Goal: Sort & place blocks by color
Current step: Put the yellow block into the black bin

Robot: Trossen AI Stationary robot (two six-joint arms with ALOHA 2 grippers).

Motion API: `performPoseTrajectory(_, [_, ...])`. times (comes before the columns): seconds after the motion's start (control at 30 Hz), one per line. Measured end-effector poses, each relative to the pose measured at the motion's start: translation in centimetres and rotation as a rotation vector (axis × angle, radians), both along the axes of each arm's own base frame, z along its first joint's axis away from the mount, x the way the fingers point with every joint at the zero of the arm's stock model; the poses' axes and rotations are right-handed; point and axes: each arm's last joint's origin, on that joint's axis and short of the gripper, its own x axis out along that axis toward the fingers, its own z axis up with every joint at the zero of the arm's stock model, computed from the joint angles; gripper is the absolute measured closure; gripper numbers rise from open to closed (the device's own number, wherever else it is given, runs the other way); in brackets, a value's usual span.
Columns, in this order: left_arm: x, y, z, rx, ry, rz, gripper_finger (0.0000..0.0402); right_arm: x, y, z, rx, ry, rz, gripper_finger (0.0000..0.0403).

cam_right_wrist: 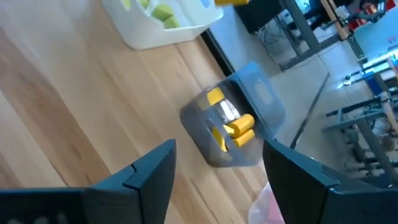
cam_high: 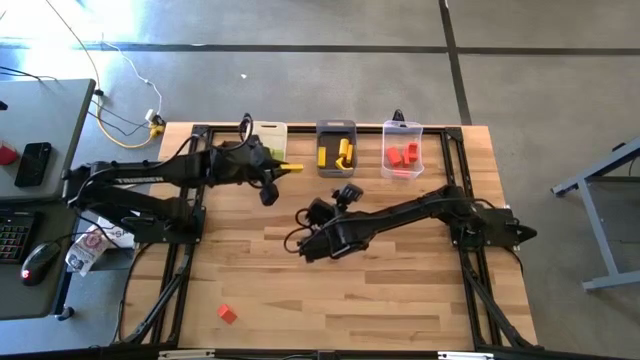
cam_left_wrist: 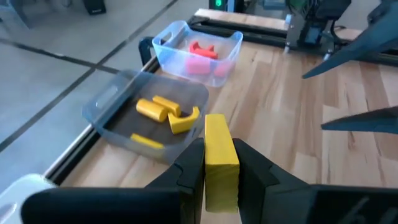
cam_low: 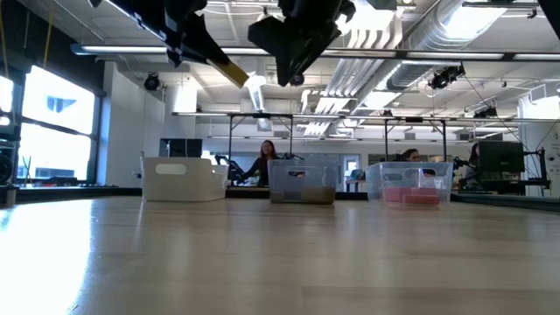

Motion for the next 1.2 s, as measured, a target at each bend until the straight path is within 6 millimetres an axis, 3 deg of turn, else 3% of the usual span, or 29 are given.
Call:
performPoseTrajectory(0.33, [2.7, 4.1, -2.0, 0.022, -0.044, -0.018, 0.0355, -1.4, -0.4, 3.1, 0.047, -0.14, -0.052, 0.0176])
performPoseTrajectory(0.7, [4.5, 8.6, -4.9, 0.041, -0.086, -0.022, 0.0355, -1.6, -0.4, 3.3, 0.089, -0.125, -0.047, 0.0176])
performPoseTrajectory(1.2, [7.6, 13.8, -7.7, 0.03, 0.013, -0.013, 0.0355, -1.6, -0.3, 3.3, 0.113, -0.119, -0.046, 0.0176])
